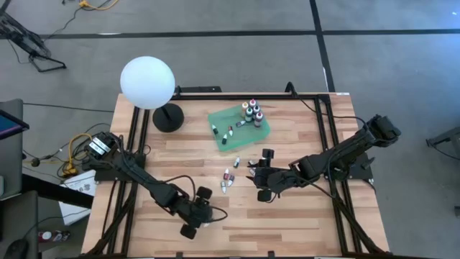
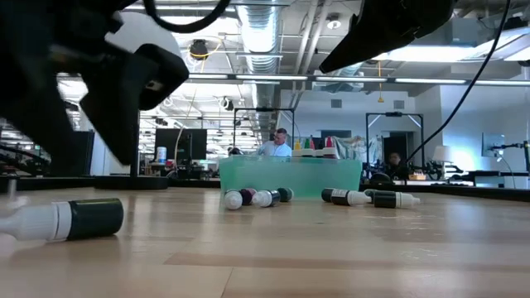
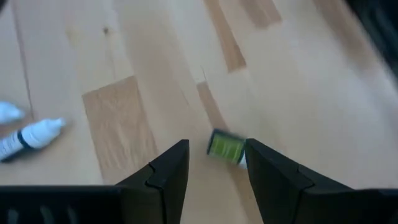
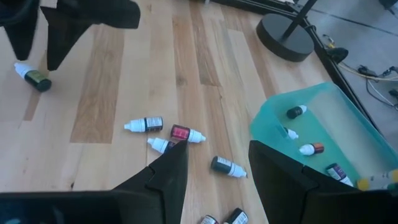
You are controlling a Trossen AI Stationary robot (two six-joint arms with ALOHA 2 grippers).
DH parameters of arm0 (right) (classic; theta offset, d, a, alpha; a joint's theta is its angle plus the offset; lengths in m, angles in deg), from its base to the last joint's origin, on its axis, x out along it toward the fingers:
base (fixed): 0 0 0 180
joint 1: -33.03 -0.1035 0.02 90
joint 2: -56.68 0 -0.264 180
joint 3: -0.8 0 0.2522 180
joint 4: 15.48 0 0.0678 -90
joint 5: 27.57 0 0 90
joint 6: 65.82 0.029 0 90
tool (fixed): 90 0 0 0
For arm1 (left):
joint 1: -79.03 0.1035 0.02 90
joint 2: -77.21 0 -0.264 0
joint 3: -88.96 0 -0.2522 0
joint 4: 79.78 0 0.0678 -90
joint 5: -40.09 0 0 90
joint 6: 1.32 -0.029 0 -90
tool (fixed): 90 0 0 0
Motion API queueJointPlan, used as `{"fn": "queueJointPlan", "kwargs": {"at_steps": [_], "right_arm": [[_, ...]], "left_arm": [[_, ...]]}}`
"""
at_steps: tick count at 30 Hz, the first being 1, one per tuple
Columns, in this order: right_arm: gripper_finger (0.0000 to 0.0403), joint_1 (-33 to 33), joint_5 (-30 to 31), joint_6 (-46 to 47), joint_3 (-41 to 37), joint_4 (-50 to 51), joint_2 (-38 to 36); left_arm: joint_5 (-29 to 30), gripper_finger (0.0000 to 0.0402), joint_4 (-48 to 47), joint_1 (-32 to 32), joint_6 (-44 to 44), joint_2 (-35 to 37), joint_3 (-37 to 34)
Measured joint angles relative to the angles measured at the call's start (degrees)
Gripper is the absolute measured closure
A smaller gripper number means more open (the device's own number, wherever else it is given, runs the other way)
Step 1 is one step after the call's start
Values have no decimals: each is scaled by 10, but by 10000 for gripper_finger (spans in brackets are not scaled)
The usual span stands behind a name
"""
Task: Pick & Place food coloring
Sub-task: Put the green food coloring bottle into the green bin
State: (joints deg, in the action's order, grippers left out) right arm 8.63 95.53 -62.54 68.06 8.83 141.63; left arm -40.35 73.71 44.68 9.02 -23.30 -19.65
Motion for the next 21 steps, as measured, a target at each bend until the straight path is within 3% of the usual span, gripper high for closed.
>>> {"fn": "queueJointPlan", "kwargs": {"at_steps": [6,14,21], "right_arm": [[242,0,-2,19,0,21,0],[242,-16,-1,19,-3,22,3],[242,-26,0,23,-6,25,3]], "left_arm": [[12,248,17,-6,134,0,5],[118,248,-1,-39,199,0,2],[152,248,-9,-49,278,-5,2]]}}
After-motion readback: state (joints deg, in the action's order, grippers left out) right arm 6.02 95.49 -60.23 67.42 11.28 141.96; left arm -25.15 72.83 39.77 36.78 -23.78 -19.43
